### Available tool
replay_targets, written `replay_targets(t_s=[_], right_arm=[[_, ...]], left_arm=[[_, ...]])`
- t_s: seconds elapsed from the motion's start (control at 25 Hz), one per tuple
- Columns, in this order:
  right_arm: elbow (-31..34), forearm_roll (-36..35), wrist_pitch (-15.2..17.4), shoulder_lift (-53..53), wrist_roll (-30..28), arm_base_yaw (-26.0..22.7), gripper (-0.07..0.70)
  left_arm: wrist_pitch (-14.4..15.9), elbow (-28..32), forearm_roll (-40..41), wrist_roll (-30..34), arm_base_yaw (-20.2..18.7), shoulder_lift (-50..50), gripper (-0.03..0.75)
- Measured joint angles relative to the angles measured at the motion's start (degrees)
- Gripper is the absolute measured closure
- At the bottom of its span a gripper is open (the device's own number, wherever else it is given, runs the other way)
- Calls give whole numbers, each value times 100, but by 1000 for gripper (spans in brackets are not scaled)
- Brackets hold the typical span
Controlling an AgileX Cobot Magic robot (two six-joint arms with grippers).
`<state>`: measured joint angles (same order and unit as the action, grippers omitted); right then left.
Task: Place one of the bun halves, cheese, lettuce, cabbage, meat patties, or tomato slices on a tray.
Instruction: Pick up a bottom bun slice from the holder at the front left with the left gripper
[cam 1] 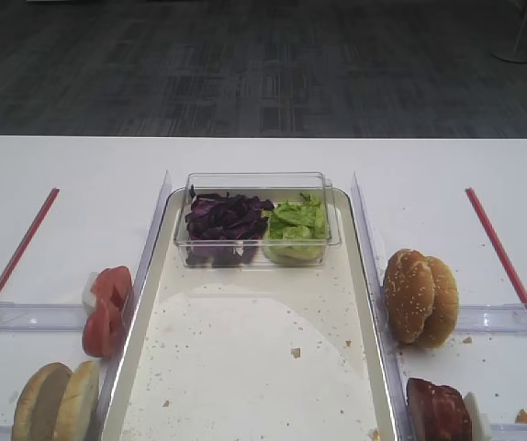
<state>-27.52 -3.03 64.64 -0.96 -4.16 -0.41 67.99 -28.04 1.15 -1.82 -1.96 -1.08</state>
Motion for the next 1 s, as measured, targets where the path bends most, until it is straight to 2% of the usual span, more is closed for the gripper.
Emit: replay_targets(t_s=[0.72,1.0], right_arm=[[0,0,0,0,0,0,-60],[0,0,0,0,0,0,-60]], left_arm=[[0,0,-34,182,0,15,161],[12,-423,-155,182,0,952,161]])
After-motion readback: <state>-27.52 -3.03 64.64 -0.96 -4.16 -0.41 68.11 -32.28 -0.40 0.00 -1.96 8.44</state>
